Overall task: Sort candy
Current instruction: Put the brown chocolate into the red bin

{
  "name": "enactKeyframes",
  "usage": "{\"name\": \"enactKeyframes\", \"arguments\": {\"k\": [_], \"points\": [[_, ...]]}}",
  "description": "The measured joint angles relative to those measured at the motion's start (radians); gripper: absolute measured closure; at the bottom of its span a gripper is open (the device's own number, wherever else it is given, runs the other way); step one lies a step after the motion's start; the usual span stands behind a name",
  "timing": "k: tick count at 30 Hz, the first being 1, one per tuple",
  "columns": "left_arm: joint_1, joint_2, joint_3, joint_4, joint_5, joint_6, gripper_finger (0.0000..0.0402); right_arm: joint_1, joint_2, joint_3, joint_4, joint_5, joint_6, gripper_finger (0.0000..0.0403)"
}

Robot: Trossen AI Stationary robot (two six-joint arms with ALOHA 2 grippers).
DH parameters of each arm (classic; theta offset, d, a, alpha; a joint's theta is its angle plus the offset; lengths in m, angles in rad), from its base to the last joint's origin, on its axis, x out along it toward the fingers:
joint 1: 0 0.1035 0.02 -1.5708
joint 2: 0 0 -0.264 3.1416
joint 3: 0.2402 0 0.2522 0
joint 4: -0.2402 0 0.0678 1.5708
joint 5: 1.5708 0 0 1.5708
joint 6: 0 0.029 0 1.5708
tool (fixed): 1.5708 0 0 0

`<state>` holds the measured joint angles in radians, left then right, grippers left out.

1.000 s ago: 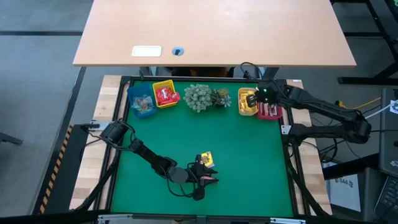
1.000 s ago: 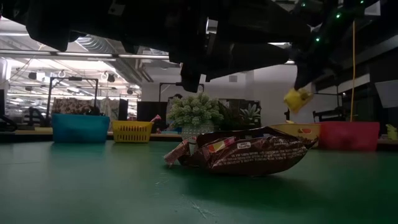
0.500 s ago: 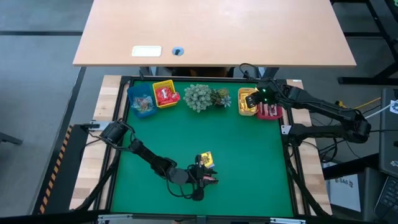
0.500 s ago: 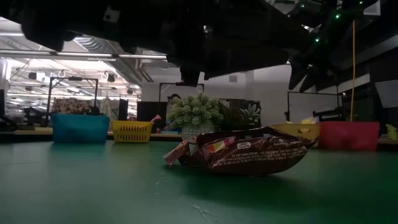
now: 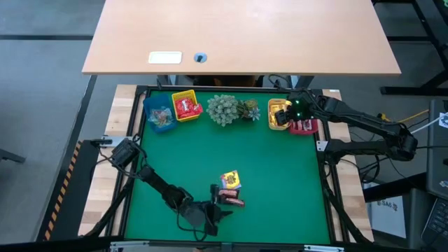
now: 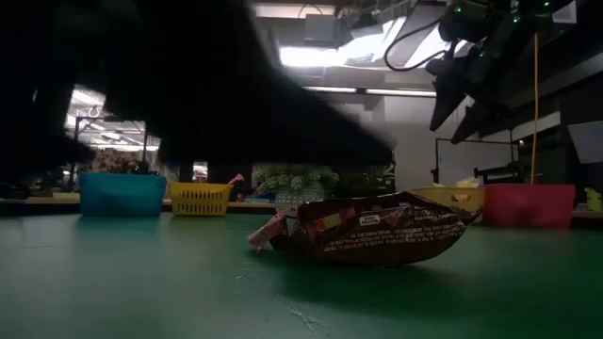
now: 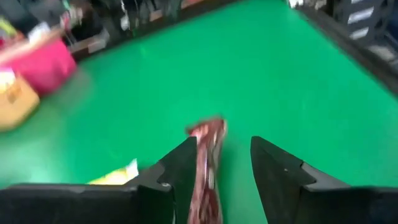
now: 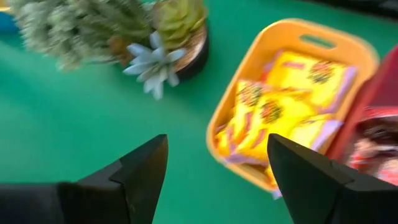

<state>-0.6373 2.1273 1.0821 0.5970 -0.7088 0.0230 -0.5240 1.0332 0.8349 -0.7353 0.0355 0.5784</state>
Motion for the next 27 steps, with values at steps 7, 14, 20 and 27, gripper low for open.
{"name": "enactKeyframes", "arguments": {"k": [7, 14, 20, 27], "points": [[0.014, 0.000, 0.000, -0.162, 0.005, -0.133, 0.0263, 0.000, 0.000, 0.000, 0.000, -0.099, 0.002, 0.0127], [0.039, 0.000, 0.001, -0.221, 0.020, -0.187, 0.0265, 0.000, 0.000, 0.000, 0.000, -0.100, 0.004, 0.0127], [0.057, -0.001, 0.002, -0.263, 0.021, -0.201, 0.0293, 0.000, 0.000, 0.000, 0.000, -0.125, 0.022, 0.0127], [0.077, -0.003, 0.002, -0.272, 0.054, -0.201, 0.0329, 0.000, 0.000, 0.000, 0.000, -0.174, 0.053, 0.0127]]}}
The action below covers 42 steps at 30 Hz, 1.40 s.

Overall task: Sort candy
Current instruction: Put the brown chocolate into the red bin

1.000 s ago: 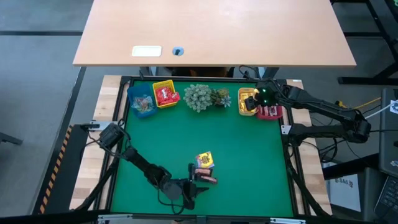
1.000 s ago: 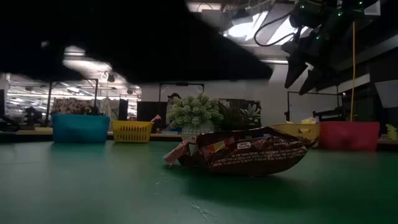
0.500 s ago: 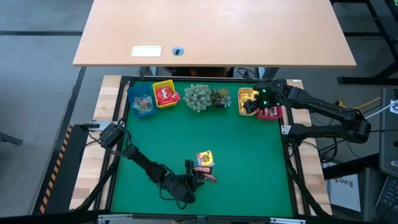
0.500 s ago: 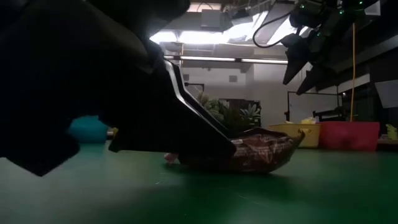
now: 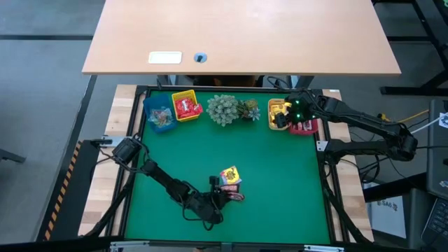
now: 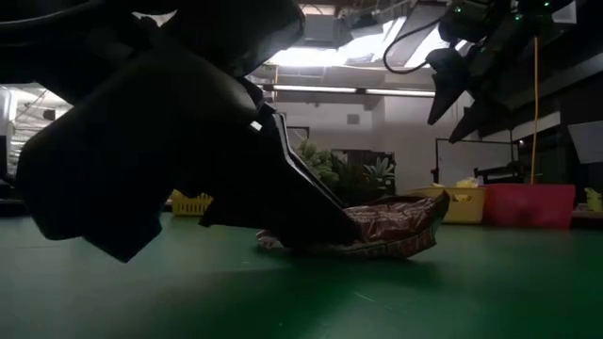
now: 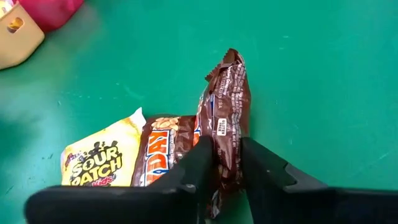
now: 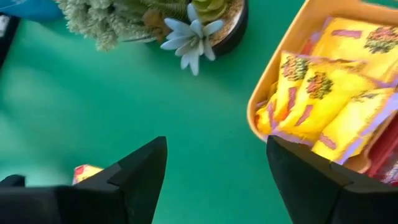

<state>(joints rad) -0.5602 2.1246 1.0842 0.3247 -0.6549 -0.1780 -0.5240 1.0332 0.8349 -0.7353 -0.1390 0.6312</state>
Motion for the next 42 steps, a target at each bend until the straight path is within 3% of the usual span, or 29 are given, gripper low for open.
{"name": "enactKeyframes", "arguments": {"k": [3, 8, 12, 21, 30, 36, 42], "points": [[0.000, 0.000, 0.000, 0.007, 0.000, 0.000, 0.0348, 0.001, 0.000, 0.000, 0.000, -0.071, 0.038, 0.0127], [0.000, 0.001, 0.000, 0.026, 0.003, -0.005, 0.0372, 0.019, 0.000, 0.000, 0.000, -0.290, 0.122, 0.0127], [0.000, 0.003, -0.002, 0.058, 0.010, -0.007, 0.0378, 0.120, 0.000, 0.000, 0.000, -0.304, 0.125, 0.0127], [0.005, 0.006, -0.003, 0.233, 0.014, -0.007, 0.0380, 0.523, 0.038, 0.000, 0.083, -0.153, 0.222, 0.0127], [0.033, 0.006, -0.003, 0.343, 0.009, -0.007, 0.0380, 0.934, 0.184, 0.000, 0.393, 0.116, 0.228, 0.0127], [0.043, 0.005, -0.003, 0.390, 0.020, -0.007, 0.0380, 1.090, 0.322, 0.000, 0.517, 0.304, 0.197, 0.0127], [0.043, 0.005, -0.003, 0.396, 0.021, -0.008, 0.0380, 1.165, 0.445, -0.001, 0.559, 0.468, 0.190, 0.0127]]}}
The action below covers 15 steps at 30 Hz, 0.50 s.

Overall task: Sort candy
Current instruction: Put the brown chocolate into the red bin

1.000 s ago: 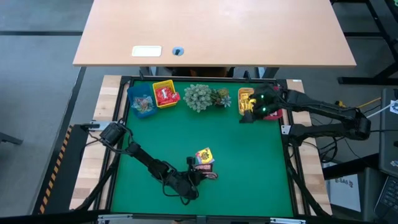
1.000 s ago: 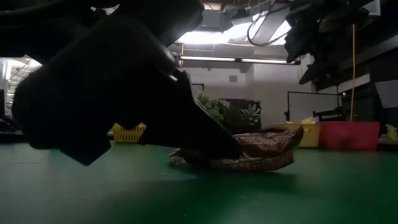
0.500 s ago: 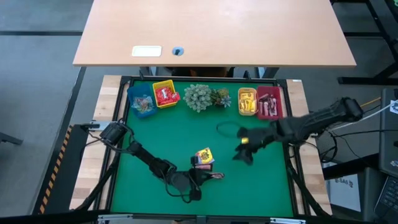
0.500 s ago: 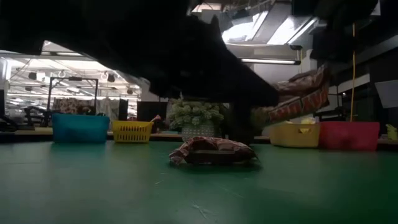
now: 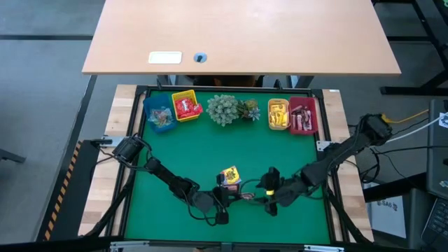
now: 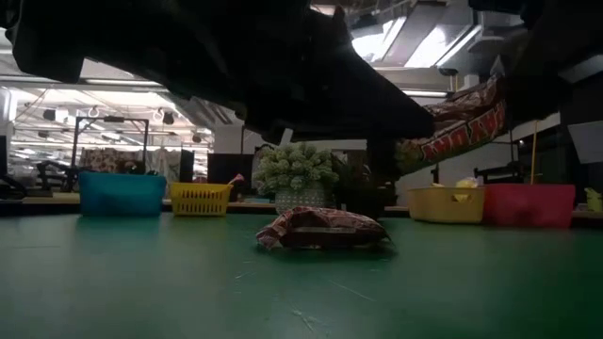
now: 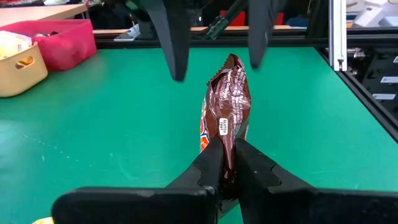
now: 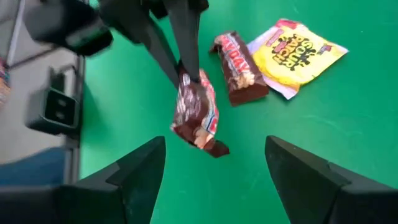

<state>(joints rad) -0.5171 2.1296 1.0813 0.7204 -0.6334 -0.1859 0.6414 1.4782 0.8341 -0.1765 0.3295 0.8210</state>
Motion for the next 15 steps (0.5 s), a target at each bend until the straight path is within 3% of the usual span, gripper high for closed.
{"name": "enactKeyframes", "arguments": {"k": [15], "points": [[0.000, -0.001, 0.001, -0.001, 0.000, -0.022, 0.0380, 0.020, 0.091, 0.000, 0.131, -0.007, -0.070, 0.0128]]}}
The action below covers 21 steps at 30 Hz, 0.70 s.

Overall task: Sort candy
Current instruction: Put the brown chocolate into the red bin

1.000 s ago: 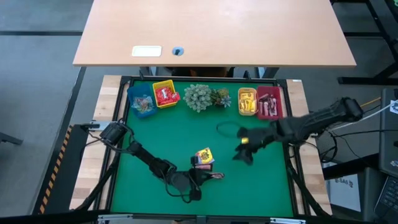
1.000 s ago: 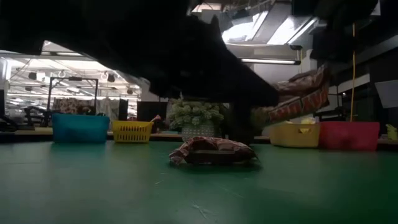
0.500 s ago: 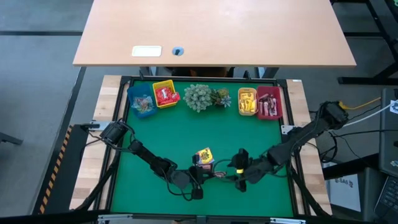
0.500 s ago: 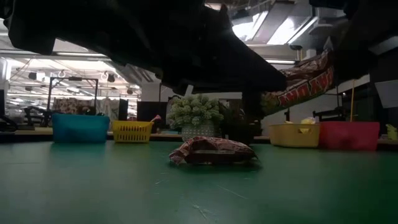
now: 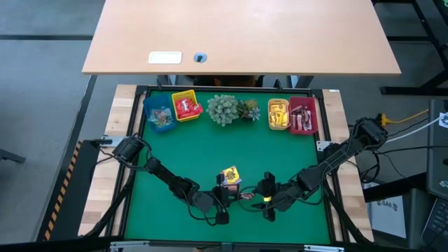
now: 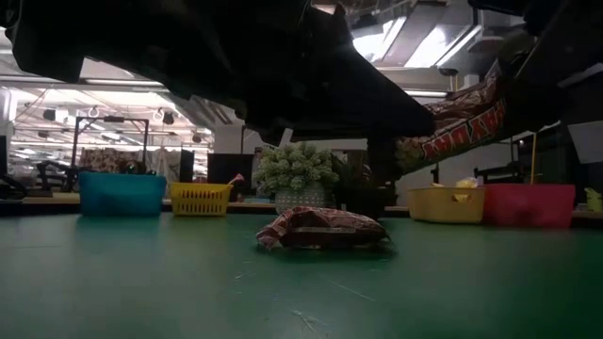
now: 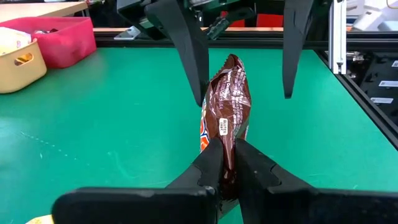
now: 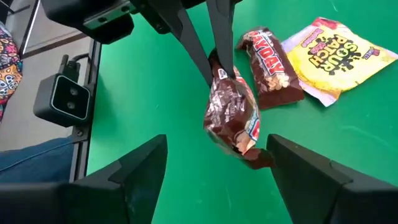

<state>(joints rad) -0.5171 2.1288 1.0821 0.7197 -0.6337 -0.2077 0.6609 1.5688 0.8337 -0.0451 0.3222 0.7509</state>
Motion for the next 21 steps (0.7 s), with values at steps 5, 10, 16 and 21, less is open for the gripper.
{"name": "enactKeyframes", "arguments": {"k": [5, 10, 16, 21], "points": [[0.000, 0.000, 0.000, 0.000, 0.001, 0.000, 0.0380, 0.000, 0.000, 0.000, -0.004, -0.015, 0.000, 0.0160], [0.000, -0.001, 0.000, 0.000, 0.002, 0.000, 0.0380, 0.000, 0.000, 0.000, -0.005, -0.026, 0.000, 0.0233], [-0.001, -0.001, 0.000, 0.000, 0.003, 0.000, 0.0380, 0.000, 0.000, 0.000, -0.007, -0.027, 0.000, 0.0325], [-0.001, -0.001, 0.000, 0.000, 0.002, 0.000, 0.0380, 0.000, 0.000, 0.000, -0.007, -0.027, 0.000, 0.0389]]}}
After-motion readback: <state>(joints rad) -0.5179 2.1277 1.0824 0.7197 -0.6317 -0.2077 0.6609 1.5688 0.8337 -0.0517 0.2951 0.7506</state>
